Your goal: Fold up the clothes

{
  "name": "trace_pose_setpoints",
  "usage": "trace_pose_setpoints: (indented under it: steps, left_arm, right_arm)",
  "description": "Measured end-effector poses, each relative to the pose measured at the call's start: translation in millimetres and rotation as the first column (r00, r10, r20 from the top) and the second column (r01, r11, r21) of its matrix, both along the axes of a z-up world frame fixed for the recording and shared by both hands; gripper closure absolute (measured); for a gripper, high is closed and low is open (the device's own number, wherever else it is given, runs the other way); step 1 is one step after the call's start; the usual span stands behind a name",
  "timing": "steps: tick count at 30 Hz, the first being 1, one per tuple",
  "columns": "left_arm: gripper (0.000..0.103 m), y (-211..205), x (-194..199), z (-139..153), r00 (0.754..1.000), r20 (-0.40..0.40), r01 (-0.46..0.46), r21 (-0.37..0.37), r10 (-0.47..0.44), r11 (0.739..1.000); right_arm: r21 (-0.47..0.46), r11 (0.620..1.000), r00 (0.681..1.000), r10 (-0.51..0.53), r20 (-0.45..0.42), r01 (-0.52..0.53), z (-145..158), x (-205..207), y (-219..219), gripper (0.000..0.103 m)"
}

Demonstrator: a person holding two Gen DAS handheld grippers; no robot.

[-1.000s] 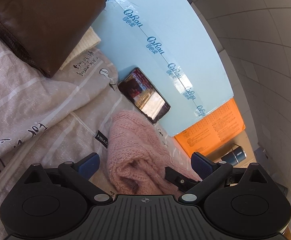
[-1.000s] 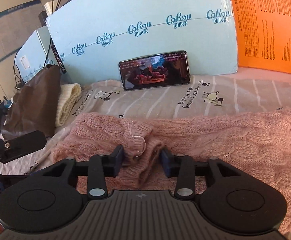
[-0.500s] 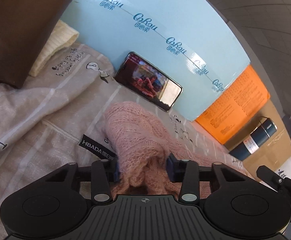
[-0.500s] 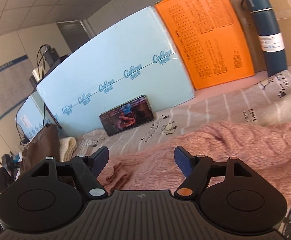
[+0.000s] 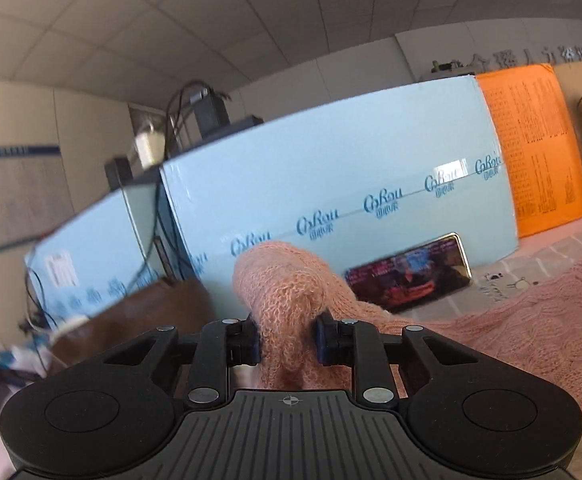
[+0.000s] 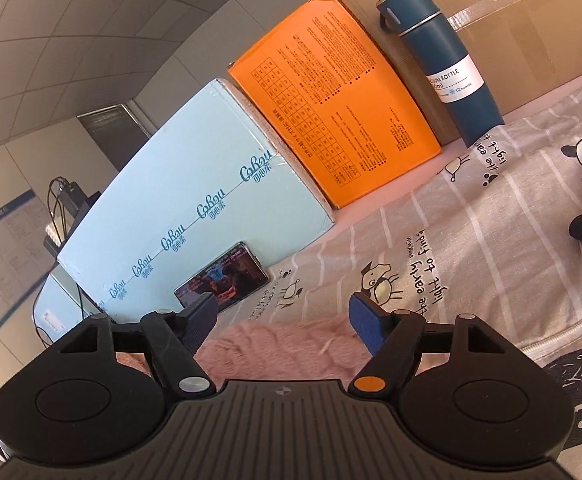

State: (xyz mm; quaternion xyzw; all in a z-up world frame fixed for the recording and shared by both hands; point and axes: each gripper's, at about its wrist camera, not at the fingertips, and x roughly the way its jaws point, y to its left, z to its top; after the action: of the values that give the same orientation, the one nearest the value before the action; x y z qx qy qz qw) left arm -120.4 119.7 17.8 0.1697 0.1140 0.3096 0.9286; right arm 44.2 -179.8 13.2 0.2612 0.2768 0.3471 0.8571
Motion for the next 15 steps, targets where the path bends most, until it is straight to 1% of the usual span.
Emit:
trace_pose_setpoints:
  steps: [2, 3, 4, 6, 7, 9, 11, 13, 14, 15]
  left_arm:
    - [0.078, -23.9, 1.6, 1.1, 0.999, 0.002, 0.046, 0.088, -0.046, 0.995]
    - [0.076, -38.1, 3.3, -0.4, 0.997, -0.002, 0.075, 0.140, -0.075, 0.987]
    - [0.076, -52.9, 5.1, -3.0, 0.994, -0.011, 0.106, 0.193, -0.106, 0.976]
    - [0.076, -82.2, 10.2, -12.3, 0.984, -0.050, 0.179, 0.287, -0.172, 0.941]
    - [0.076, -96.5, 13.0, -17.3, 0.976, -0.074, 0.217, 0.331, -0.204, 0.918]
    - [0.075, -124.4, 18.0, -32.0, 0.950, -0.153, 0.312, 0.405, -0.273, 0.860]
    - [0.074, -146.5, 20.9, -46.4, 0.914, -0.235, 0.404, 0.446, -0.332, 0.799]
    - [0.069, -162.7, 22.7, -56.6, 0.881, -0.295, 0.472, 0.470, -0.371, 0.746]
    - [0.064, -169.8, 23.5, -61.0, 0.864, -0.322, 0.502, 0.479, -0.387, 0.721]
    - [0.056, -174.5, 24.3, -62.7, 0.845, -0.344, 0.533, 0.468, -0.410, 0.705]
  right_arm:
    - [0.011, 1.000, 1.000, -0.001, -0.003, 0.001, 0.1, 0.9, -1.9, 0.032]
    - [0.014, 1.000, 1.000, 0.000, -0.004, 0.000, 0.1, 1.3, -2.3, 0.032]
    - [0.017, 1.000, 1.000, 0.004, -0.007, -0.004, -0.2, 1.5, -2.1, 0.032]
    - [0.023, 1.000, 1.000, 0.017, -0.011, -0.017, -0.7, 1.1, -1.9, 0.032]
    - [0.026, 0.999, 1.000, 0.025, -0.011, -0.024, -0.8, 0.9, -1.6, 0.032]
    - [0.034, 0.999, 0.999, 0.037, -0.012, -0.037, -1.0, 0.4, -1.5, 0.031]
    - [0.045, 0.998, 0.998, 0.051, -0.022, -0.050, -2.0, 1.0, -2.1, 0.031]
    - [0.061, 0.996, 0.997, 0.065, -0.034, -0.063, -3.0, 2.3, -3.1, 0.031]
    - [0.069, 0.995, 0.997, 0.073, -0.039, -0.070, -3.5, 2.9, -3.6, 0.031]
    - [0.075, 0.994, 0.996, 0.080, -0.046, -0.076, -4.0, 3.5, -3.9, 0.031]
